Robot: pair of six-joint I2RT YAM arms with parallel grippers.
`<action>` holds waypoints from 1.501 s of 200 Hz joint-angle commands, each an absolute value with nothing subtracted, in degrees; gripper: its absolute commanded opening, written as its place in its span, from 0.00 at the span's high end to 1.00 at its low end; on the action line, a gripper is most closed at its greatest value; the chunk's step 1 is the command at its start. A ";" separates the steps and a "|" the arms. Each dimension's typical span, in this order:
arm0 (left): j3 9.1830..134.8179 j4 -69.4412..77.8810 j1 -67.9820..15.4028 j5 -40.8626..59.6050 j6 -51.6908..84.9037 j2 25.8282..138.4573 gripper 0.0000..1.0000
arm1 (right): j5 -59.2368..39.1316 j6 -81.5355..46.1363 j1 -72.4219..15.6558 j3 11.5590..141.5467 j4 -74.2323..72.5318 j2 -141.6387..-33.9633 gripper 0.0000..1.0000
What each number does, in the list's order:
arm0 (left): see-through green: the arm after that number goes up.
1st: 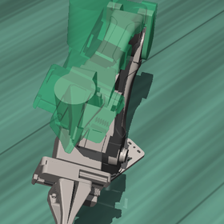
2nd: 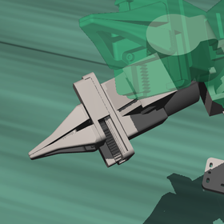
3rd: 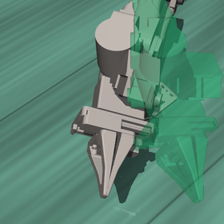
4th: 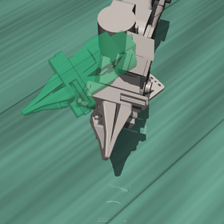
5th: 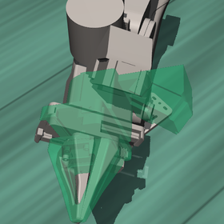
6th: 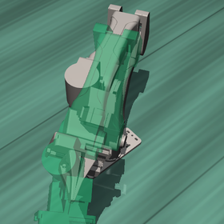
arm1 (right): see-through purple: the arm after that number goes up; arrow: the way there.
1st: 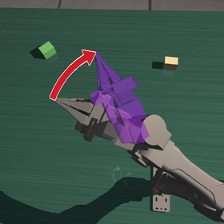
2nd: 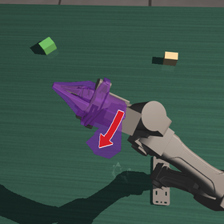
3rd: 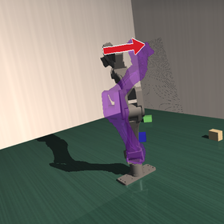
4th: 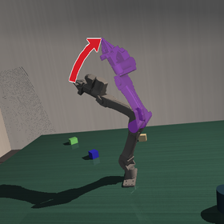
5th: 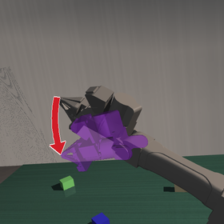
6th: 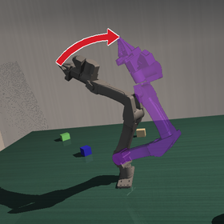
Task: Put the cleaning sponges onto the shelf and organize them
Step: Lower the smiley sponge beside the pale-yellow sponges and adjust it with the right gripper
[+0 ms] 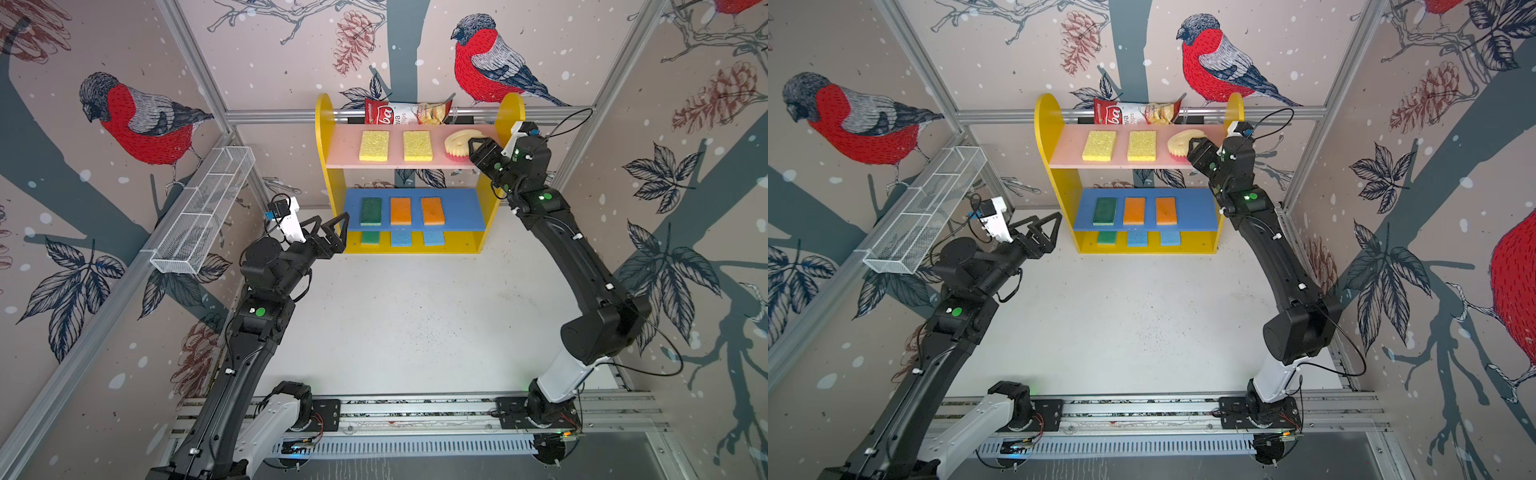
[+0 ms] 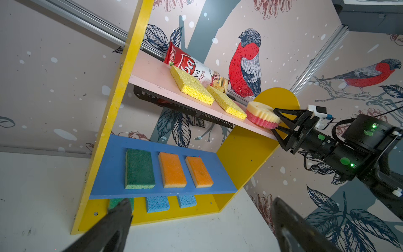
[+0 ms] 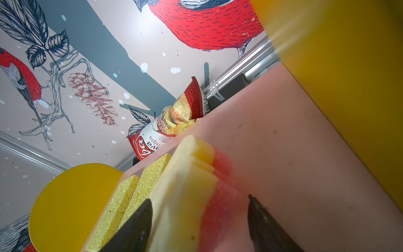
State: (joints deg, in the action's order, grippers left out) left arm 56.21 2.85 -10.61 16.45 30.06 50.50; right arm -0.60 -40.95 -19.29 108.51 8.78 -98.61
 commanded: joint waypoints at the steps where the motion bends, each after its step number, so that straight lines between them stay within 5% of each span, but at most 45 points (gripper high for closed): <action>1: 55.97 4.05 -10.52 16.87 30.50 50.19 0.02 | 0.43 -42.01 -19.10 108.09 7.86 -98.00 0.25; 86: 55.73 4.16 -10.55 16.78 30.73 49.93 0.02 | 2.71 -41.92 -19.09 105.67 6.77 -95.93 0.18; 151: 55.76 4.61 -10.55 16.87 31.34 50.19 0.02 | 2.62 -41.00 -19.94 107.75 7.83 -98.50 0.23; 300: 56.16 5.02 -10.55 17.39 32.10 51.26 0.02 | 17.57 -30.25 -23.55 108.25 12.00 -98.54 0.21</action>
State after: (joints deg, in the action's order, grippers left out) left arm 55.83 2.85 -10.59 16.53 31.73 51.37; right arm 14.90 -31.59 -23.27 108.75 9.72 -99.02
